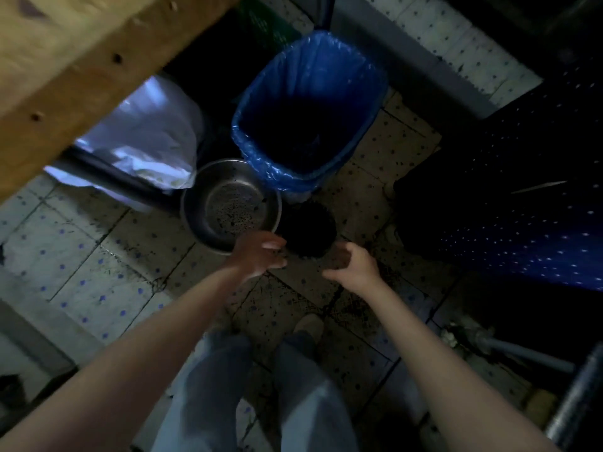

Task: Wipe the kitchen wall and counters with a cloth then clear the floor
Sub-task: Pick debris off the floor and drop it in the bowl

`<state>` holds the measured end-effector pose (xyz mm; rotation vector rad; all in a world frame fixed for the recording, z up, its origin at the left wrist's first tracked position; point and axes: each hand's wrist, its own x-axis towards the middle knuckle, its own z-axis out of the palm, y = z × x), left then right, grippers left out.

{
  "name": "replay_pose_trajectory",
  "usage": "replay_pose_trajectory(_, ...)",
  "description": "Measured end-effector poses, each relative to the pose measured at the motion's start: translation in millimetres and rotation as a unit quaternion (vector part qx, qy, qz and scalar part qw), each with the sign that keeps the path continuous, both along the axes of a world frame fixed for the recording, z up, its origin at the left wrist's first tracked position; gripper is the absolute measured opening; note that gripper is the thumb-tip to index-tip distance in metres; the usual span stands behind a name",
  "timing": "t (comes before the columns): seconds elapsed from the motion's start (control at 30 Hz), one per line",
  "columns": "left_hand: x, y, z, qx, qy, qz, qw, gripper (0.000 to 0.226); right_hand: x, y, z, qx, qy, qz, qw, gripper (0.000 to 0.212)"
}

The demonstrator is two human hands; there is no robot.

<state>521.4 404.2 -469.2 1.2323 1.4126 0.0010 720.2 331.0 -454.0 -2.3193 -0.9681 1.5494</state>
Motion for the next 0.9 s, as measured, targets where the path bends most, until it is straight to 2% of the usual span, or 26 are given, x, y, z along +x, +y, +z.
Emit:
replay_pose_trajectory(0.23,-52.9,-52.1,64.1,-0.007,-0.004,0.011,1.000,0.046,-47.6,-34.4,57.1,-0.009,0.012,0.070,0.997,0.080)
replay_pose_trajectory(0.43,-142.3,-102.0,106.2,0.024,0.054,-0.009,0.998,0.043,-107.6,-50.2,101.4,-0.004,0.015,0.145,0.989,0.081)
replay_pose_trajectory(0.6,-218.6,-144.2,136.5,0.045,0.082,0.079,0.993,0.046,-170.4,-56.7,134.1,-0.001,0.020,0.222,0.975,0.082)
replay_pose_trajectory(0.9,-311.3,-188.4,176.9,0.078,0.065,0.250,0.963,0.043,-279.5,-55.1,171.5,0.034,0.059,0.279,0.958,0.082)
